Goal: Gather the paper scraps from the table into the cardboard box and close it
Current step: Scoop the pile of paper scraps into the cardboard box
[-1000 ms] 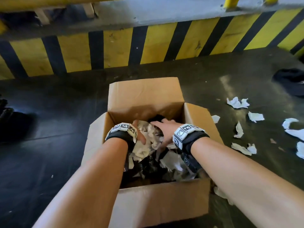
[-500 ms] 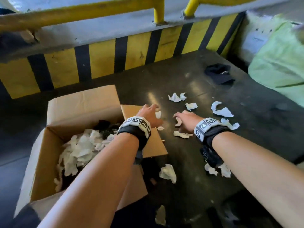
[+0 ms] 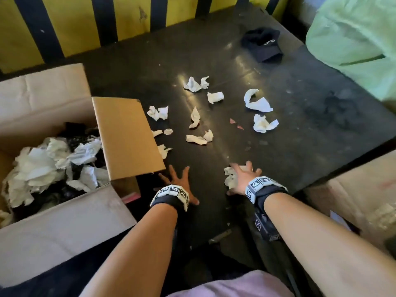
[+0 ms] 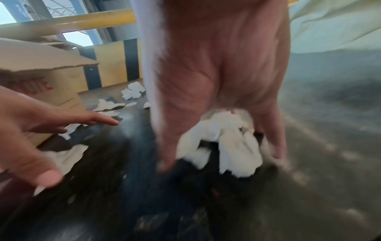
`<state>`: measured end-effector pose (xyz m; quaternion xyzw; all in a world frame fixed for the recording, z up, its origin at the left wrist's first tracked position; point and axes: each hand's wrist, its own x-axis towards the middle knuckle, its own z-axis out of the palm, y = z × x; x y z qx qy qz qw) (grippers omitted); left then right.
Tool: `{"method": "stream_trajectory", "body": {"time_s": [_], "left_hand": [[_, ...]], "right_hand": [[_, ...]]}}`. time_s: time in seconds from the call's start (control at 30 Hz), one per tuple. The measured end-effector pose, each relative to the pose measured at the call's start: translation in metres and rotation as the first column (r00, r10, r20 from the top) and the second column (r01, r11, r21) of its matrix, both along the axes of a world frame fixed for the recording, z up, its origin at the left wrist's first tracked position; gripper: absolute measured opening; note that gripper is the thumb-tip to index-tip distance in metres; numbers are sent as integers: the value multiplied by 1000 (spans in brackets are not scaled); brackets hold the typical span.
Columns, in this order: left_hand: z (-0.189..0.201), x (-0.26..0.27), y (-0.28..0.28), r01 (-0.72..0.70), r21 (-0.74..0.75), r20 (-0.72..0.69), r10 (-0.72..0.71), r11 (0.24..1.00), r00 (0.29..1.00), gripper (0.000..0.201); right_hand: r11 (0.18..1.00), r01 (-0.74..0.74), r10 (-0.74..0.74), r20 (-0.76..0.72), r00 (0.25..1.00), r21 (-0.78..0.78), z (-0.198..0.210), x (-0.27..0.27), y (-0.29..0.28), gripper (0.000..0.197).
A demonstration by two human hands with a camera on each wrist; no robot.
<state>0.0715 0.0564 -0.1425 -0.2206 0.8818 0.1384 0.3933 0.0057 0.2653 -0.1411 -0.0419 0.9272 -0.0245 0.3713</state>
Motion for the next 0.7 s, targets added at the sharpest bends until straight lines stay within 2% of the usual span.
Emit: {"method": "stream_trajectory", "body": {"time_s": [0.07, 0.17, 0.3, 0.4, 0.57, 0.63, 0.7], "left_hand": [[-12, 10, -5, -98, -51, -20, 97, 994, 995, 108], [-19, 13, -5, -167, -74, -110, 158, 983, 981, 80], [-14, 1, -3, -168, -76, -166, 154, 983, 974, 60], [-11, -8, -1, -185, -94, -206, 163, 978, 965, 49], [1, -26, 4, -269, -142, -327, 211, 953, 921, 59], [3, -35, 7, -331, -111, -360, 272, 937, 892, 55], [6, -44, 10, -432, -82, -393, 369, 898, 842, 49]], "right_hand": [[999, 34, -37, -80, 996, -38, -11, 0, -5, 77], [992, 11, -30, -156, 987, -123, -19, -7, -6, 51], [990, -42, 15, -192, 981, -138, -26, -14, -5, 34], [989, -62, 40, -162, 986, -134, -24, -20, -9, 37], [982, -45, 9, -188, 982, -186, -8, -47, -27, 40], [978, -10, -29, -181, 983, -208, -1, -58, -35, 48], [976, 3, -42, -179, 983, -216, 3, -69, -41, 66]]}}
